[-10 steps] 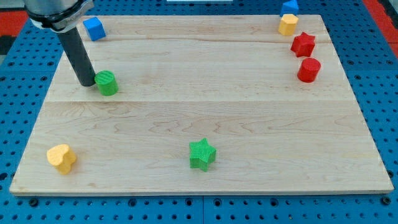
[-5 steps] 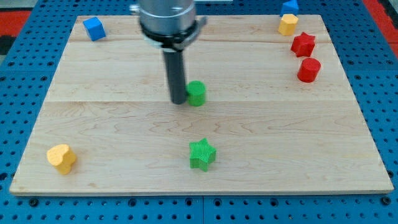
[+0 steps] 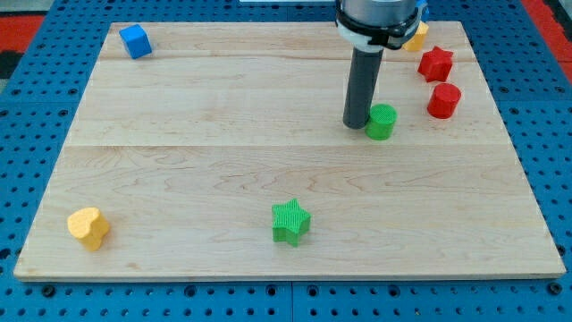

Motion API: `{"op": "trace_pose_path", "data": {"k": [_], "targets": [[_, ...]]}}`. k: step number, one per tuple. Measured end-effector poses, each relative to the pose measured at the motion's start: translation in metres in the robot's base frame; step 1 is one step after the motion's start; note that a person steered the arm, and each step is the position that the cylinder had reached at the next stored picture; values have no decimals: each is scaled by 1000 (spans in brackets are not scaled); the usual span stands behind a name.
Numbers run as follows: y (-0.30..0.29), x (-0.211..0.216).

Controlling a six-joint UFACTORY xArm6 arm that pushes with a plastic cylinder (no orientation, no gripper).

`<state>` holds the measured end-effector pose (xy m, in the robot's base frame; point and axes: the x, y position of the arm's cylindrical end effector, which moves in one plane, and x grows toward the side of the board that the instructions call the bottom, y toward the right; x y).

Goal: Push the green circle towards bottom right of the board

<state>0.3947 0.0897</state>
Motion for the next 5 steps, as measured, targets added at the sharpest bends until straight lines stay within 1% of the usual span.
{"op": "trace_pose_path", "data": {"k": [1,2,3,4,5], "targets": [[0,-22],[24,-9],[68,6],[92,12],[80,11]]}}
